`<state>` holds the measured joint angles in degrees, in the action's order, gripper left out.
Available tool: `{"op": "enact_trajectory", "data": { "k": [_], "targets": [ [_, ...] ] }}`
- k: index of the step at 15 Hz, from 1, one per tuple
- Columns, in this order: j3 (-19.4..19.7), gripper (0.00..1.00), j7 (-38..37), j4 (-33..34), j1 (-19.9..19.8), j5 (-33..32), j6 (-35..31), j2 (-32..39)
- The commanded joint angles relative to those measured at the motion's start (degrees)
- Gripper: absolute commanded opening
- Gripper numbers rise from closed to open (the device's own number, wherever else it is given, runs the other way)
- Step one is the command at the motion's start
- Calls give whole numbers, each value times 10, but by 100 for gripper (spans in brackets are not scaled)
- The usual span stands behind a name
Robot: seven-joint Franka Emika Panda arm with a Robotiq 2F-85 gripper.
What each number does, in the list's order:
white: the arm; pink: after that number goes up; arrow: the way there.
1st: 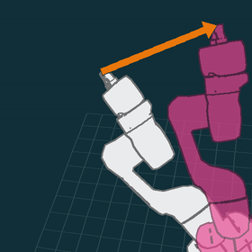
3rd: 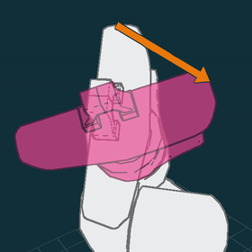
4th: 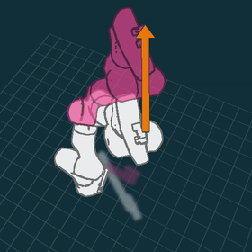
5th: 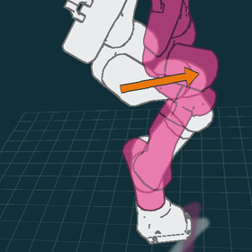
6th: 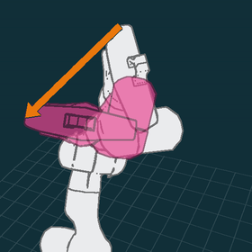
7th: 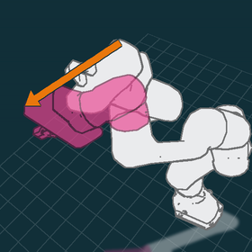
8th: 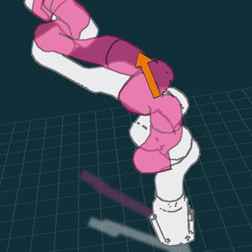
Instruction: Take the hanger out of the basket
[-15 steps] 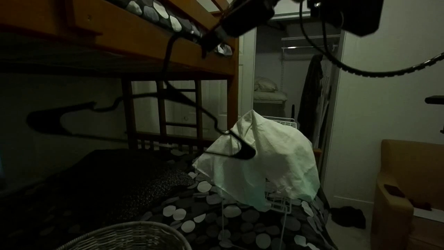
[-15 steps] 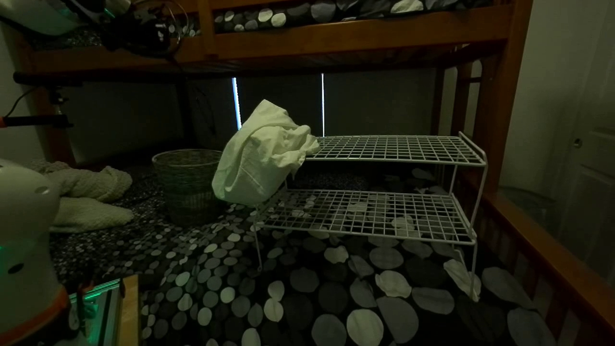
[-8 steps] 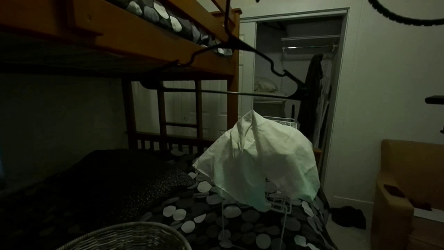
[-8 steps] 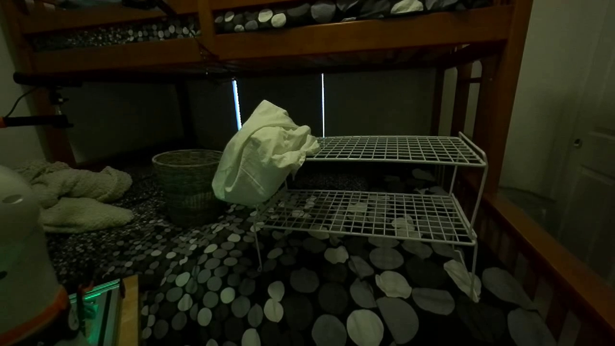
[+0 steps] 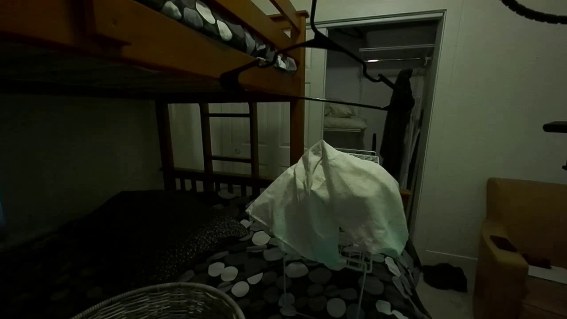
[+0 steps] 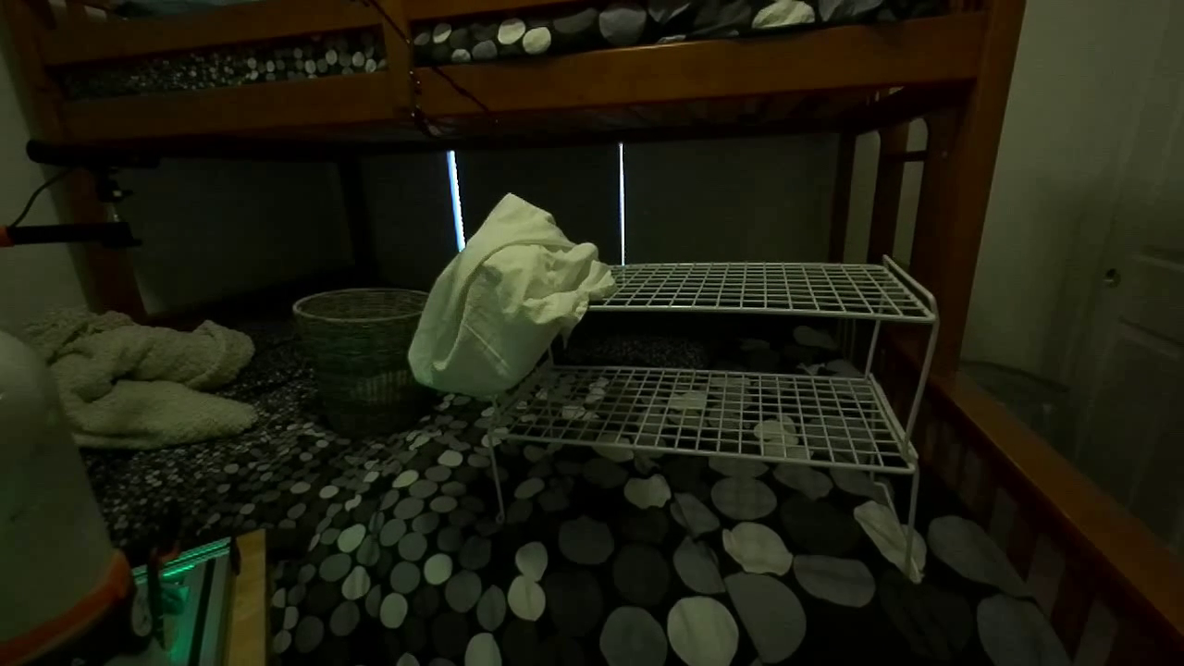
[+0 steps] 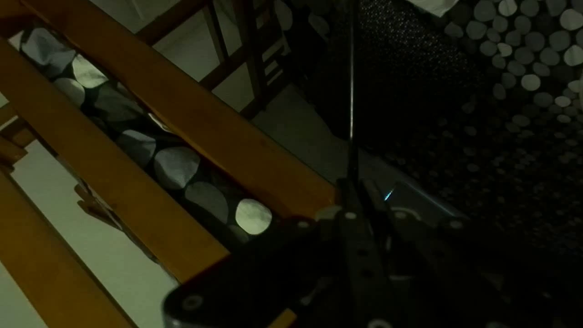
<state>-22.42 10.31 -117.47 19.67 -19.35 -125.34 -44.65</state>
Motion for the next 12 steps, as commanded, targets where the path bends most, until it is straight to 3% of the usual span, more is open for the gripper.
{"op": "enact_trajectory", "data": {
  "k": [1, 6, 7, 8, 12],
  "targets": [
    [16, 2, -2, -26, -49, -37, -8, -13],
    [42, 2, -28, -46, -148, -129, -27, 6],
    [40, 2, -7, -28, -120, -102, -10, 5],
    [43, 7, -9, -30, -130, -106, -12, 8],
    [33, 2, -22, -40, -139, -128, -43, 20]
  ]
}}
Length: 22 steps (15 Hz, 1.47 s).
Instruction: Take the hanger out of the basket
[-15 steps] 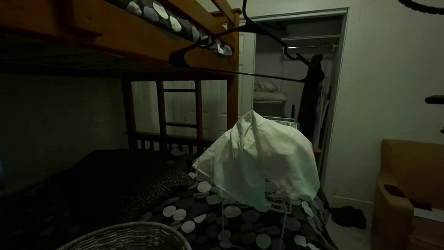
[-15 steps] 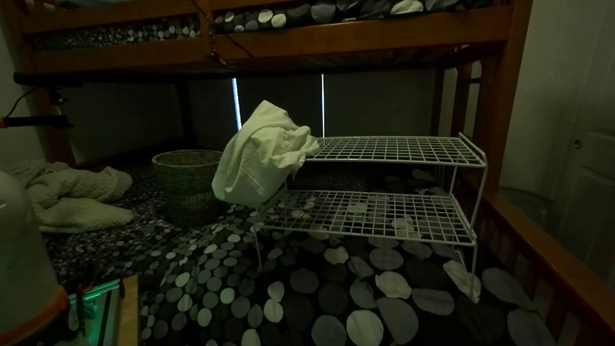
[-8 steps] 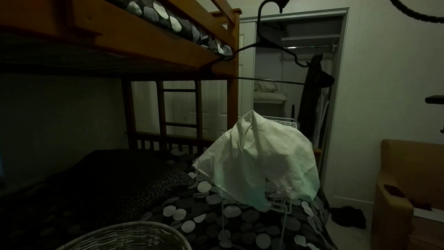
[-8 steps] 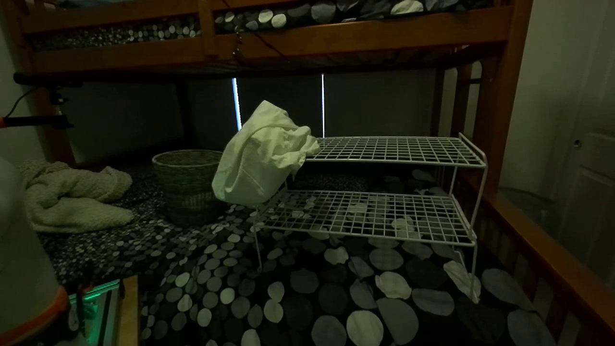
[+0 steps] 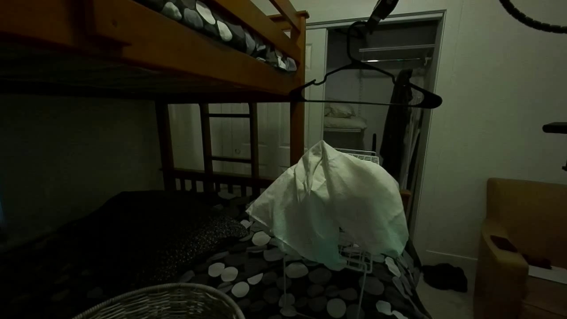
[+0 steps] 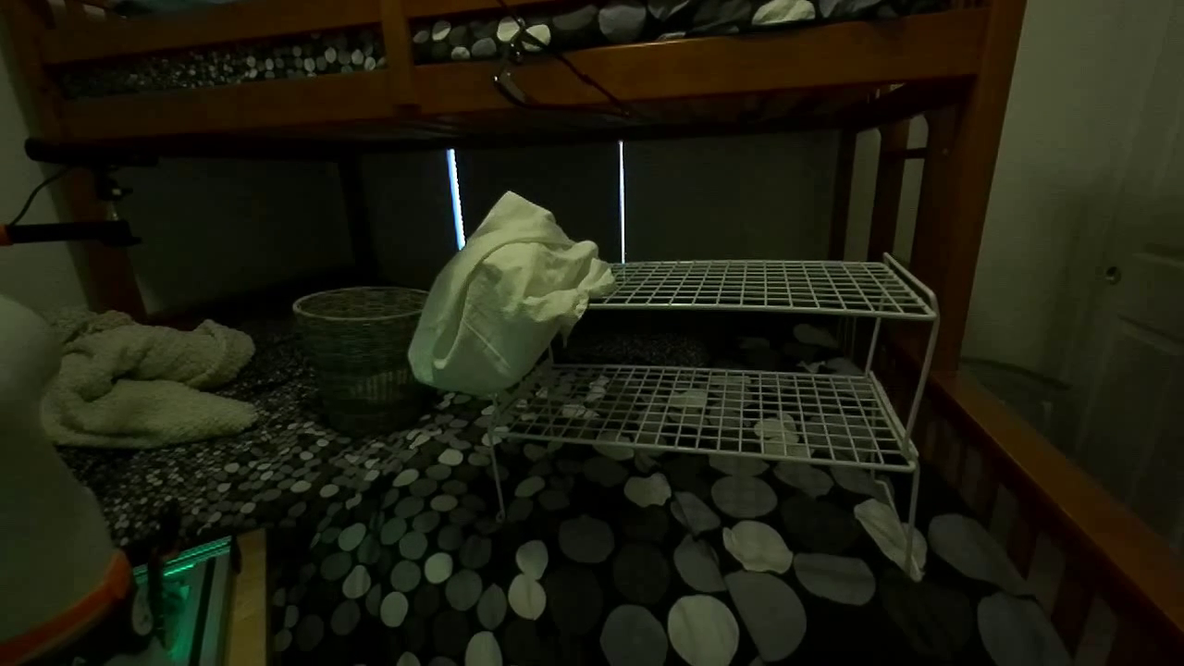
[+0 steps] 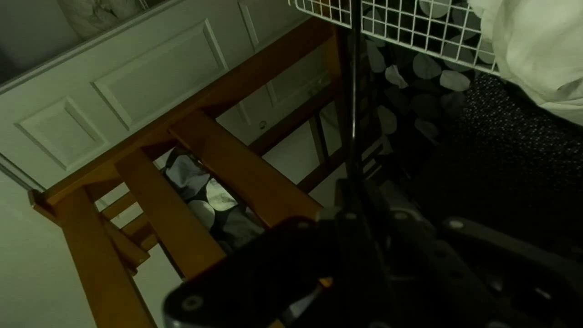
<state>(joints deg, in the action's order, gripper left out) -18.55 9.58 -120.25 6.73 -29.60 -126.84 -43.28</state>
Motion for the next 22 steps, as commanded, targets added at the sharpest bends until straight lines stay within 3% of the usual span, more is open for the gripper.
{"op": "enact_trajectory", "data": {
  "k": [1, 8, 22],
  "targets": [
    [-2, 2, -13, -22, -11, -33, -44, 11],
    [22, 2, -34, -54, -64, -112, -190, 91],
    [68, 2, -112, -52, -93, -160, -243, 218]
  ]
}}
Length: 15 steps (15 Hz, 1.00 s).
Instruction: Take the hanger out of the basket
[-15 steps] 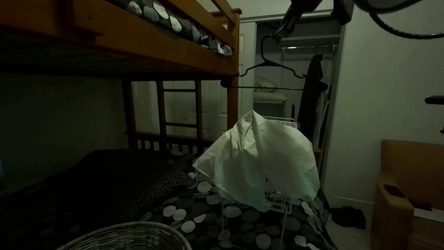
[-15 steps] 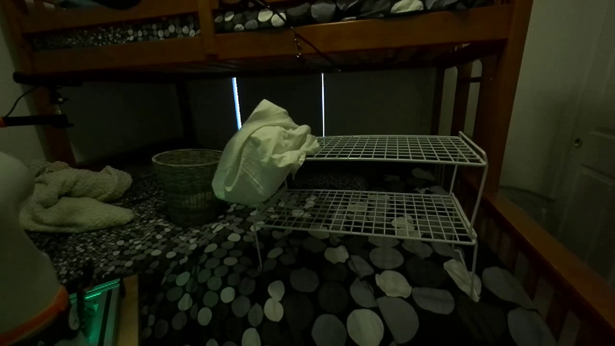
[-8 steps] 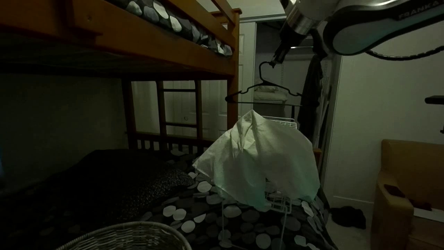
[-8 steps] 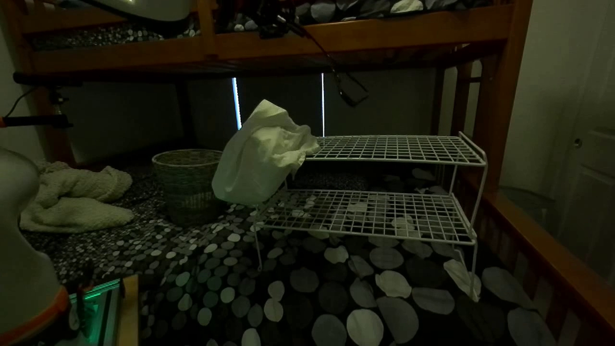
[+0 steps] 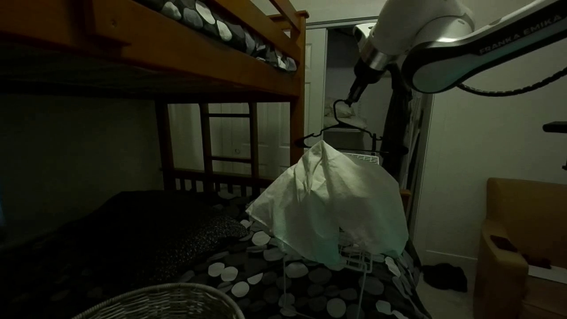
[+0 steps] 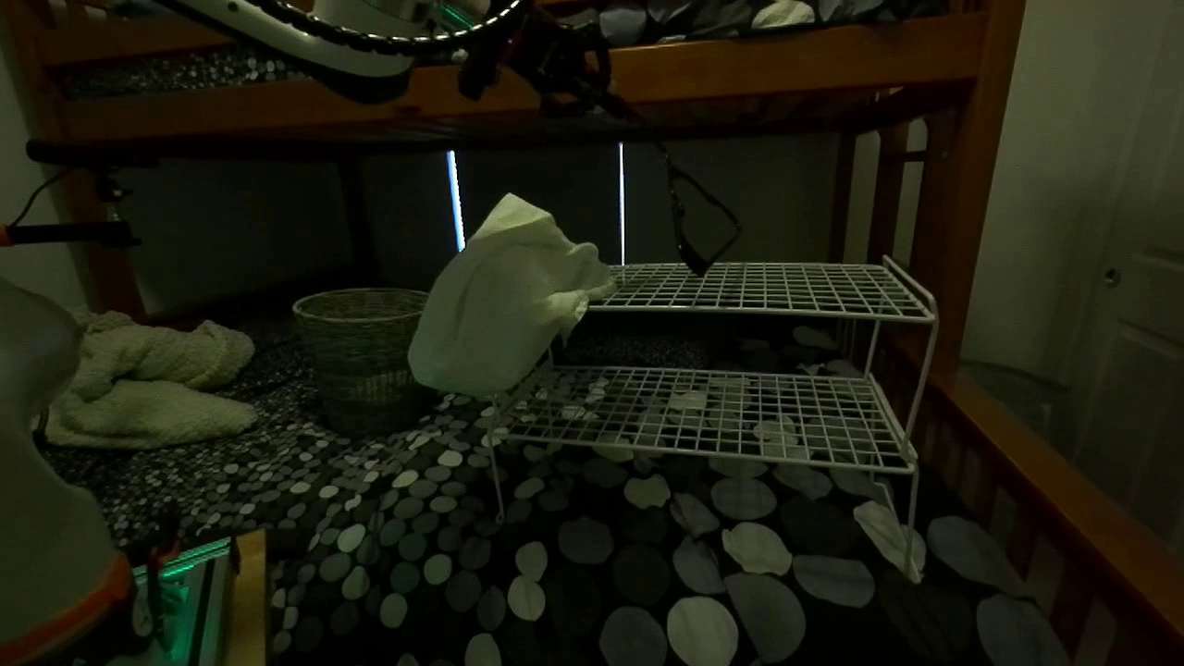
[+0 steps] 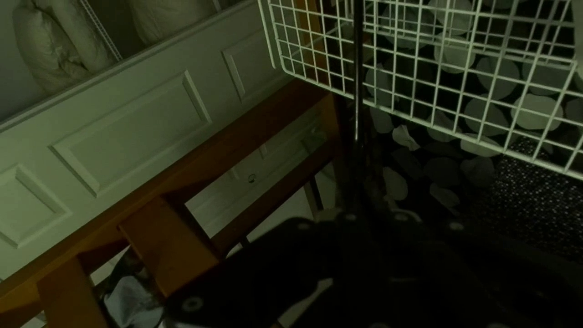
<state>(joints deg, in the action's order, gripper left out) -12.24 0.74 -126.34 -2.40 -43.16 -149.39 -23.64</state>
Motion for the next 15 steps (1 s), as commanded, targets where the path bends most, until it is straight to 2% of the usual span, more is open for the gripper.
{"op": "enact_trajectory", "data": {
  "k": [1, 8, 13, 14, 15],
  "targets": [
    [4, 2, -29, 9, 0, -27, -19, 29],
    [9, 2, -10, 3, 20, -16, -30, 56],
    [9, 3, 23, -13, 67, 22, -22, 52],
    [10, 31, 34, -16, 77, 34, -19, 51],
    [11, 31, 47, -18, 87, 47, -13, 48]
  ]
}}
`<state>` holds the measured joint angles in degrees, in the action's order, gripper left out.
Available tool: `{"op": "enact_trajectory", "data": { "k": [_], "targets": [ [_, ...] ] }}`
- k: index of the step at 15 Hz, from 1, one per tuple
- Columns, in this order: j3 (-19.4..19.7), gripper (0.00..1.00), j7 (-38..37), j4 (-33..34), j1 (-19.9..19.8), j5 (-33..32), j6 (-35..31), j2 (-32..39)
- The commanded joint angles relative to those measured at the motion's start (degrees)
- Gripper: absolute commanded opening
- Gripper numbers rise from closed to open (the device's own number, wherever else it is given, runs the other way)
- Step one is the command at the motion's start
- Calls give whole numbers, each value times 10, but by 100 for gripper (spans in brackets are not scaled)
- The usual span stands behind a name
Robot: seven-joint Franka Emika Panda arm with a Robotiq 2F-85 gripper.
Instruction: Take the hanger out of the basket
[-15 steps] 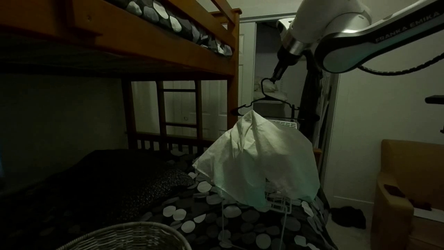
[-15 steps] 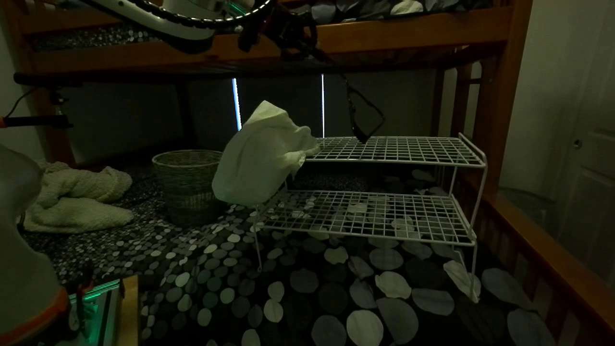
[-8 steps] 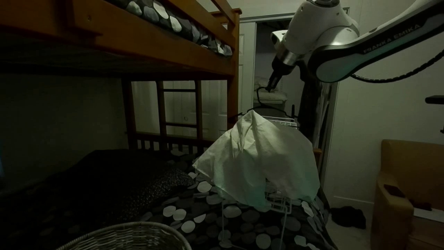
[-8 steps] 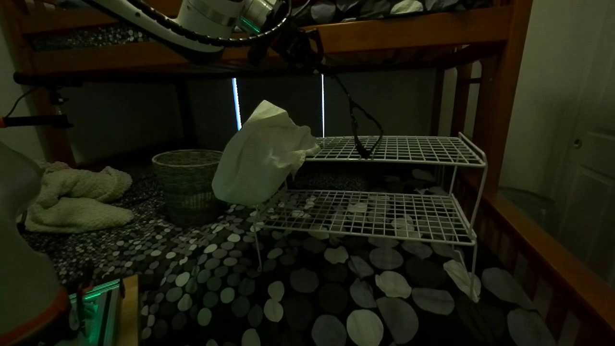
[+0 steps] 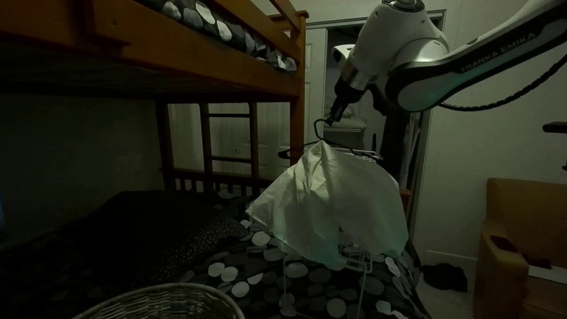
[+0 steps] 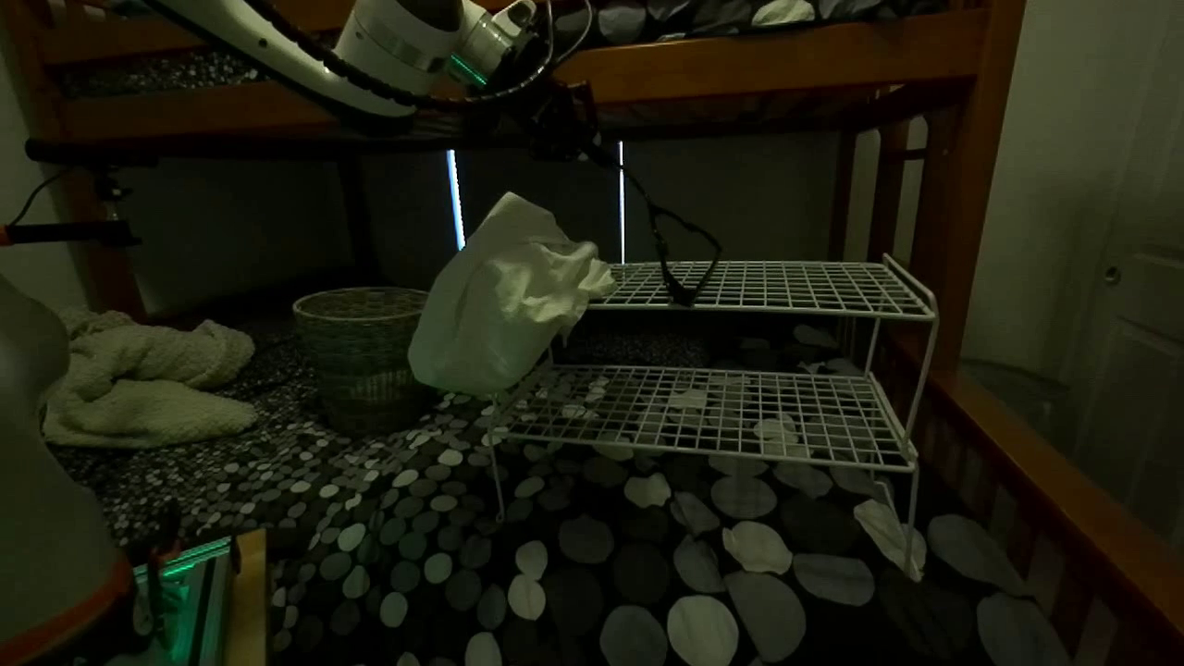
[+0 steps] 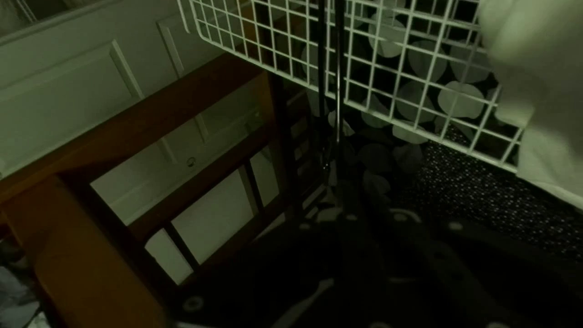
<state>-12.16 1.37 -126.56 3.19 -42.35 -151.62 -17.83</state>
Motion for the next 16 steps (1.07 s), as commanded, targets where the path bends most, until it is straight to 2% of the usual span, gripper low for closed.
{"op": "enact_trajectory", "data": {
  "k": [1, 5, 8, 10, 14, 15, 16],
  "targets": [
    [14, 32, 62, -18, 43, 62, 14, -12],
    [46, 61, 199, -43, 80, 171, 54, -39],
    [74, 85, 296, -49, 95, 231, 123, -67],
    [109, 99, 391, -47, 145, 331, 147, -93],
    [126, 100, 517, -26, 204, 434, 219, -181],
    [105, 100, 468, -18, 165, 401, 180, -125],
    [105, 100, 475, -14, 171, 407, 191, -140]
  ]
}}
